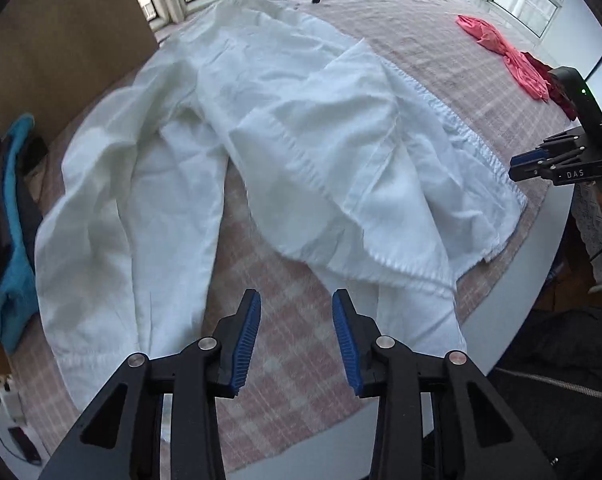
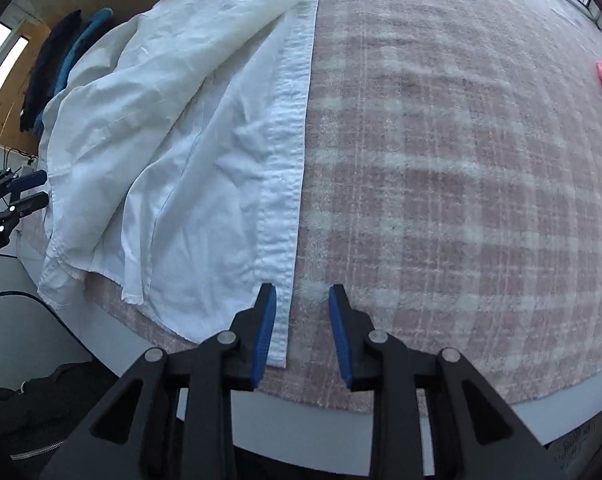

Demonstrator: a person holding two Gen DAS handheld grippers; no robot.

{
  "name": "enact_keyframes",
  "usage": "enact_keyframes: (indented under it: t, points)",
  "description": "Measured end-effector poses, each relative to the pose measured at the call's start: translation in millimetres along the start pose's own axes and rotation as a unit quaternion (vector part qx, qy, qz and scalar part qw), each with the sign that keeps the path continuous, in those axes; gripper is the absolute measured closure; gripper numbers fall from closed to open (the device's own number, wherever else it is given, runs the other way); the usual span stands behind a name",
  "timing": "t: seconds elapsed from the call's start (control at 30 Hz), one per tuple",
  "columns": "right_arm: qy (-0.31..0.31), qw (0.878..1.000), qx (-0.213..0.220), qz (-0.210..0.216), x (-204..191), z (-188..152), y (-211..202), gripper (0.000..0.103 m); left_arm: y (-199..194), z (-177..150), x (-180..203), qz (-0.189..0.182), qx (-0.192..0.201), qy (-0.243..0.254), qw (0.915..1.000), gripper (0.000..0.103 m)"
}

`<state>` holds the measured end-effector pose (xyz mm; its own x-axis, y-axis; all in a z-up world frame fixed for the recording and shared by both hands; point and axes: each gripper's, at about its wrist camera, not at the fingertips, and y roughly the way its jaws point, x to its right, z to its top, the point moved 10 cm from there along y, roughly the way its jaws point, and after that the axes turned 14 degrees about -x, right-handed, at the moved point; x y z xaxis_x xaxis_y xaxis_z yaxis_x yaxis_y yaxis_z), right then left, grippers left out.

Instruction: Fold clothes

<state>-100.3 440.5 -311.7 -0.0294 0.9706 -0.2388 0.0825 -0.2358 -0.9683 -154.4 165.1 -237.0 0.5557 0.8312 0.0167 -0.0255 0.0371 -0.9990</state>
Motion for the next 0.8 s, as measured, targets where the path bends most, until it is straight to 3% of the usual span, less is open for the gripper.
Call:
enact_keyframes:
  t: [0.13,0.27,0.3,0.4,0.47,0.53,0.6,0.73,0.8]
  points:
    - [-0.03,0.999,0.01,-0.036,-12,-4,3,0.076,10,-12,19,-0.003,-0.005,0.004,1.0,0.066]
    - [-0.068,0.995,0.016,-0.075,-20,-3,6,0.08,27,-9,43,-0.037,-0.016,0.002,0.9992,0.059]
    - [-0.077,0.994,0.016,-0.075,-23,-3,7,0.097,33,-7,47,-0.034,-0.021,0.0,0.9992,0.057]
    - [-0.087,0.993,0.014,-0.078,-23,-1,7,0.098,55,0,51,0.001,-0.037,-0.008,0.9993,0.053]
    - [-0.096,0.992,0.016,-0.08,-24,0,6,0.098,57,6,52,0.024,-0.022,-0.012,0.9994,0.05]
    - [-0.1,0.992,0.025,-0.08,-23,1,-1,0.098,55,8,55,0.014,-0.019,-0.017,0.9996,0.07]
    - [-0.098,0.991,0.043,-0.082,-19,5,-15,0.098,53,8,56,0.007,-0.017,-0.016,0.9997,0.099]
    - [-0.077,0.989,0.087,-0.092,-2,8,-55,0.099,44,3,49,0.008,-0.01,-0.02,0.9997,0.102]
    - [-0.064,0.991,0.087,-0.084,-1,6,-59,0.099,38,0,44,0.016,-0.005,-0.025,0.9996,0.102]
